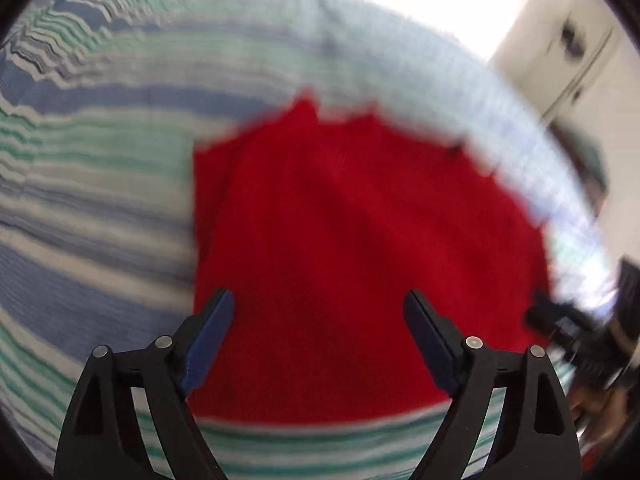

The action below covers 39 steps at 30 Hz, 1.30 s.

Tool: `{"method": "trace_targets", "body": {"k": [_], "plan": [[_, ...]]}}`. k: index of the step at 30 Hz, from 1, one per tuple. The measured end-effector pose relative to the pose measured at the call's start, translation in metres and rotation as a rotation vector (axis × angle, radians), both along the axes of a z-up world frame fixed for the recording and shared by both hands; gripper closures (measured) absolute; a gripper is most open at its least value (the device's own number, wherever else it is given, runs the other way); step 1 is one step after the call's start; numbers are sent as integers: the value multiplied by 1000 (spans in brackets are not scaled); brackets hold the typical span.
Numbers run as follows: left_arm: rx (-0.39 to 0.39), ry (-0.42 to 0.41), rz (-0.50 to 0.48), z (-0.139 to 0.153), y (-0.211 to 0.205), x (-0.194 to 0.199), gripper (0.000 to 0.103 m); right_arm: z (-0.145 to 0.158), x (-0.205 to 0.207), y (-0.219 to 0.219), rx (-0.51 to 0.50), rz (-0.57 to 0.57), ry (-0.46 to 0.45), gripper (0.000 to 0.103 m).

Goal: Fold small clothes

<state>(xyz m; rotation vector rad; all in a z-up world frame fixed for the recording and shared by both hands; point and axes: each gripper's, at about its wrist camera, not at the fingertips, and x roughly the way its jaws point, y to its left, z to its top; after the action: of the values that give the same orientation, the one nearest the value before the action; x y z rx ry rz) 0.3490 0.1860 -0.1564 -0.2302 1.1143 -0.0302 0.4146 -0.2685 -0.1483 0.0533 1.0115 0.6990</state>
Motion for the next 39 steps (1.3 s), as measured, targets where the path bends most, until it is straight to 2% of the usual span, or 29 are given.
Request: {"method": "trace_targets", "body": {"k": [1, 2, 3, 4, 6, 8, 12, 15, 16, 18, 19, 20, 21, 22, 23, 24, 26, 29, 39], "plan": [[29, 15, -11, -8, 1, -9, 27, -23, -7, -7, -110, -37, 35, 49], [48, -15, -23, -5, 0, -19, 26, -44, -14, -22, -139, -79, 84, 59], [56, -39, -33, 4, 1, -32, 25, -45, -22, -38, -73, -102, 73, 61], [49, -49, -33, 11, 3, -42, 20, -37, -31, -49, -67, -134, 50, 61], [37, -78, -4, 23, 8, -59, 18, -20, -42, -58, -96, -159, 37, 61], [43, -104, 51, 31, 14, -77, 14, -2, -54, -65, -99, -180, -6, 48], [89, -125, 155, 25, 32, -105, 14, 12, -83, -86, -142, -236, -73, 43], [162, -121, 214, 5, 50, -122, 13, 5, -103, -114, -208, -350, -54, 39], [183, -106, 223, -6, 54, -130, 9, -1, -108, -126, -247, -392, -45, 39], [175, -78, 221, -34, 61, -142, 3, -14, -119, -153, -314, -477, -37, 39], [148, -120, 227, -35, 64, -146, 2, -21, -125, -165, -320, -510, -34, 34], [124, -136, 235, -34, 66, -147, 1, -30, -132, -179, -300, -535, -29, 21], [123, -114, 235, -34, 66, -142, 1, -36, -138, -197, -247, -550, -27, 15], [137, -103, 230, -35, 64, -139, 1, -38, -144, -213, -182, -562, -37, 14], [153, -108, 227, -36, 61, -139, 1, -37, -144, -216, -161, -568, -43, 13], [157, -115, 227, -36, 60, -141, 1, -36, -143, -220, -178, -562, -40, 11], [154, -120, 229, -36, 60, -141, 1, -39, -136, -208, -246, -524, -46, 0], [154, -125, 229, -38, 60, -146, 1, -43, -129, -197, -329, -510, -59, 0], [157, -132, 231, -41, 59, -147, 1, -44, -138, -206, -294, -512, -59, 0]]}}
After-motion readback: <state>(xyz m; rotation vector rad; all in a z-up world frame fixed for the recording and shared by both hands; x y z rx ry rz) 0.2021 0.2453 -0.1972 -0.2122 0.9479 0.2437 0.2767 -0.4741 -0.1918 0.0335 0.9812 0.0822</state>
